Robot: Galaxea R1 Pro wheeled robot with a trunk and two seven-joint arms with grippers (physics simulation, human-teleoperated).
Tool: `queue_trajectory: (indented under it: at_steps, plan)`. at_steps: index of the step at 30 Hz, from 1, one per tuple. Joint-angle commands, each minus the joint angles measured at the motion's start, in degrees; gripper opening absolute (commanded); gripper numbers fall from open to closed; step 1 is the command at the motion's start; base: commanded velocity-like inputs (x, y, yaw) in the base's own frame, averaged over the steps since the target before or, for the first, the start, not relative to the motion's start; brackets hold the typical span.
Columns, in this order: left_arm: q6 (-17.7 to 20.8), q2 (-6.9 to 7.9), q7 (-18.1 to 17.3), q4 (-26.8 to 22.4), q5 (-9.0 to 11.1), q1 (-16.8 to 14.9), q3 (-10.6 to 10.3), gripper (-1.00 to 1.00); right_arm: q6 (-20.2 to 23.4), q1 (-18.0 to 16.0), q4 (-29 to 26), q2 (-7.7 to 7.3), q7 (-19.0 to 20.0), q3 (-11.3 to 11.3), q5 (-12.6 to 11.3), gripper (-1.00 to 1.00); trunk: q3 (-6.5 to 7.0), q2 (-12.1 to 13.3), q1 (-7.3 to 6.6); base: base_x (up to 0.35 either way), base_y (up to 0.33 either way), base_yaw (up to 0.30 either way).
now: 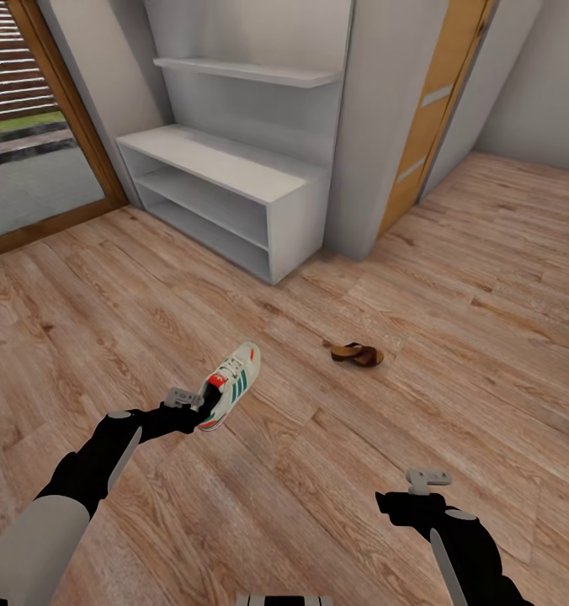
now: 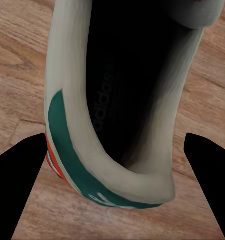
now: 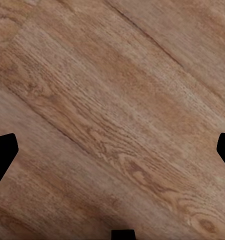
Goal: Pick up the two gym shoes and the two sandals from the corridor floor and place them onto the hallstand (shoe rack) in the corridor, making sure they are on the rack and not on the floor. Arrange them so the two gym shoes are next to each other and the two sandals are next to each other.
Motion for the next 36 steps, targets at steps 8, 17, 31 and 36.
queue_trajectory:
  at_steps: [8, 17, 31, 36]
  plan:
    - [0.3, 0.04, -0.2, 0.0, -0.1, 1.6, -0.1, -1.0, 0.4, 0.0, -0.1, -0.01, 0.0, 0.0, 0.1, 1.0, 0.15, 0.4, -0.23, 0.027, 0.024, 0.0]
    - [0.3, 0.04, -0.2, 0.0, -0.1, 1.9, -0.1, -1.0, 0.5, 0.0, -0.2, -0.01, 0.0, 0.0, 0.1, 1.0, 0.15, 0.4, -0.23, 0.244, 0.225, 0.0]
    - [0.2, 0.04, -0.2, 0.0, -0.1, 2.0, 0.1, -1.0, 0.4, 0.0, -0.2, -0.01, 0.0, 0.0, 0.0, 1.0, 0.15, 0.4, -0.23, 0.265, 0.25, 0.0]
    - [0.2, 0.04, -0.2, 0.0, -0.1, 2.0, 0.8, -1.0, 0.4, 0.0, -0.1, -0.01, 0.0, 0.0, 0.0, 1.0, 0.15, 0.4, -0.23, 0.266, 0.251, 0.0]
